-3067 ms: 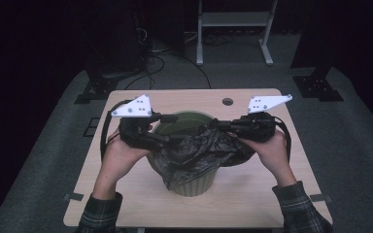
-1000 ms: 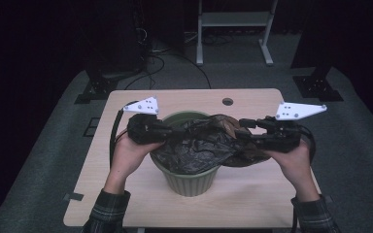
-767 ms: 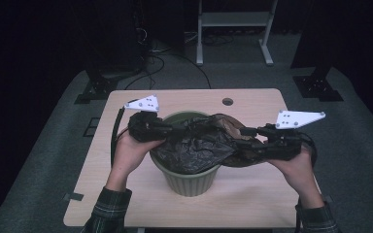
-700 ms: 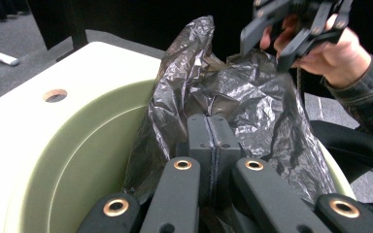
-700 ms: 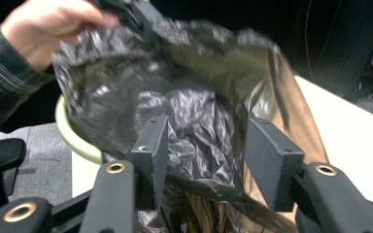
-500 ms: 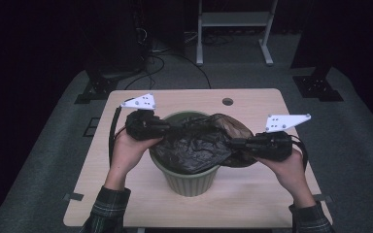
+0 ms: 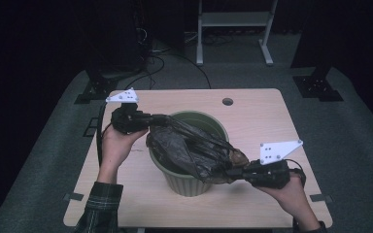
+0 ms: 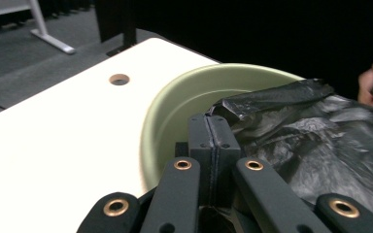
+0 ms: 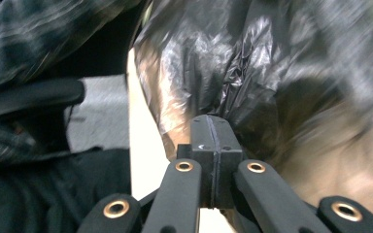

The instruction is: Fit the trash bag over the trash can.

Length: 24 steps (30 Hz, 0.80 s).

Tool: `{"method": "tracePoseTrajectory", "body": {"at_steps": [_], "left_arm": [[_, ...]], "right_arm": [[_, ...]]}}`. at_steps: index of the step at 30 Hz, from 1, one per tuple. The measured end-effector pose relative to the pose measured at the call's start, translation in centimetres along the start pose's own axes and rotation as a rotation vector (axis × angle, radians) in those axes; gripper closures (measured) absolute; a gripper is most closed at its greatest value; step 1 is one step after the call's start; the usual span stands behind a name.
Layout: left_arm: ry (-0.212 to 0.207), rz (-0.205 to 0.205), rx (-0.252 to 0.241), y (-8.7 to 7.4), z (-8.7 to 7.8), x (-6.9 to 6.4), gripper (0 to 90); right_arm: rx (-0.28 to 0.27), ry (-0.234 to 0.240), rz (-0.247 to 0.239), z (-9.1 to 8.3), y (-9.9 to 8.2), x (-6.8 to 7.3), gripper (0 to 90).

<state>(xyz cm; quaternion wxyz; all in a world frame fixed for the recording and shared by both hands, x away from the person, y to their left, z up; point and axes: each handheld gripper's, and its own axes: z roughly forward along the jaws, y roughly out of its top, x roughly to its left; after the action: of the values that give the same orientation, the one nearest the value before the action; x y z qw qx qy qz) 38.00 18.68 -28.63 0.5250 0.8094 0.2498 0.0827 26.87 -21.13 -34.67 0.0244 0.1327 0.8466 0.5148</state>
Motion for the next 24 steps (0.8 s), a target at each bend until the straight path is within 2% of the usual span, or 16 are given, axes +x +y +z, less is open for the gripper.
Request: {"method": "tracePoseTrajectory", "body": {"at_steps": [4, 7, 10, 11, 13, 16, 24], "left_arm": [[0.053, -0.026, -0.017, -0.7, -1.0, 1.1, 89.9], [0.069, -0.026, -0.017, -1.1, -1.4, 1.5, 89.9], [0.074, -0.02, -0.012, -1.3, -1.4, 1.4, 89.8], [0.071, -0.021, -0.013, -1.3, -1.4, 1.4, 89.8], [0.063, -0.025, -0.017, -1.4, -1.4, 1.4, 89.8], [0.061, -0.023, -0.014, -1.4, -1.4, 1.4, 89.8], [0.052, -0.02, -0.013, -1.5, -1.7, 1.6, 89.7]], "right_arm": [[0.079, 0.021, -0.004, 1.1, -1.2, 0.8, 90.0], [0.078, 0.065, 0.006, 1.6, -1.7, 1.0, 90.0], [0.087, 0.069, -0.003, 2.1, -1.5, 1.2, 89.4], [0.085, 0.062, -0.009, 2.1, -1.4, 1.3, 82.5], [0.062, 0.064, -0.012, 1.9, -1.0, 1.3, 77.3], [0.001, 0.059, -0.028, 0.8, 0.3, 1.3, 73.7], [-0.093, -0.025, -0.066, -2.3, 3.4, 0.5, 65.8]]}}
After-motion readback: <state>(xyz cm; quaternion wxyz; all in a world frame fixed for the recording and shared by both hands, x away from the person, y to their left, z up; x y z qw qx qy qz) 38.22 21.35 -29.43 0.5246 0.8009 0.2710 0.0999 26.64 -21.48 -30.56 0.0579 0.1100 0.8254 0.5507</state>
